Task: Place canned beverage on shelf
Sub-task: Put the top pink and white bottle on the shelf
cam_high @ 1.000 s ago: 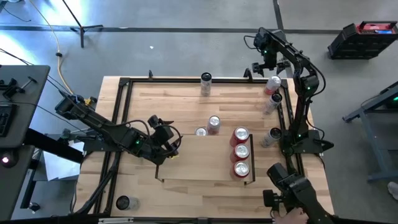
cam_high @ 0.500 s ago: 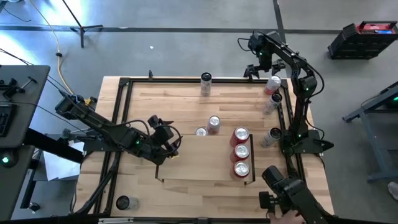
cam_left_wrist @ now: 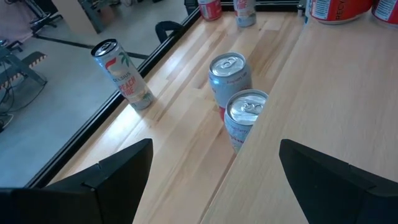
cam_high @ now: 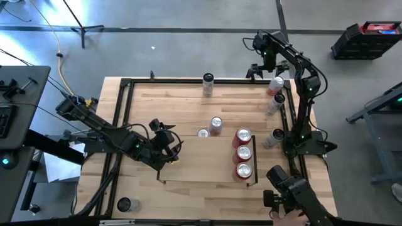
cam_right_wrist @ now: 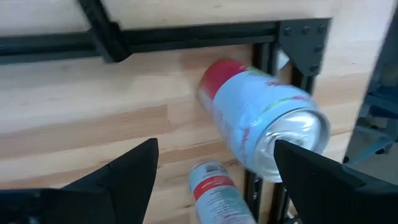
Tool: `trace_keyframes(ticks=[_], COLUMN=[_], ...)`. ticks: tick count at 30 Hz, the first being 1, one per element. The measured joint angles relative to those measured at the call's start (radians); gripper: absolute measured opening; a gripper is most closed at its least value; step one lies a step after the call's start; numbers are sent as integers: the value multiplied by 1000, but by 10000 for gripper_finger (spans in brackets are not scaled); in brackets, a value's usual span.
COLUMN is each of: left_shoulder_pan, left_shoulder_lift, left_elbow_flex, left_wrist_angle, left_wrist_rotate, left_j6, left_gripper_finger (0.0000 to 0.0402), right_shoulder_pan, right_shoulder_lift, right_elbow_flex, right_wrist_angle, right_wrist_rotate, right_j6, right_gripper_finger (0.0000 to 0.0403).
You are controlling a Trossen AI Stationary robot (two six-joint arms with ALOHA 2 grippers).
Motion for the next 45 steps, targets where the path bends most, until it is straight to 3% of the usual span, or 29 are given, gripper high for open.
trace_keyframes(ticks=[3, 12, 29, 36, 45], left_shoulder_pan=[-4, -5, -6, -20, -21], left_shoulder_lift=[0, 0, 0, 0, 0], left_elbow_flex=[0, 0, 0, 0, 0], left_wrist_angle=[0, 0, -7, -6, -5], left_wrist_rotate=[0, -1, -4, 20, -2], left_j6=[0, 1, 0, -1, 1], left_gripper_finger=[341, 341, 341, 341, 341], right_shoulder_pan=[0, -8, 72, 61, 81], right_shoulder_lift=[1, 3, 3, -9, -150], right_elbow_flex=[0, 0, 0, 0, -42], right_wrist_angle=[0, -1, -1, 0, 0], right_wrist_rotate=[35, 0, 70, 93, 97], right_j6=[18, 57, 40, 49, 120], right_gripper_finger=[292, 238, 87, 7, 1])
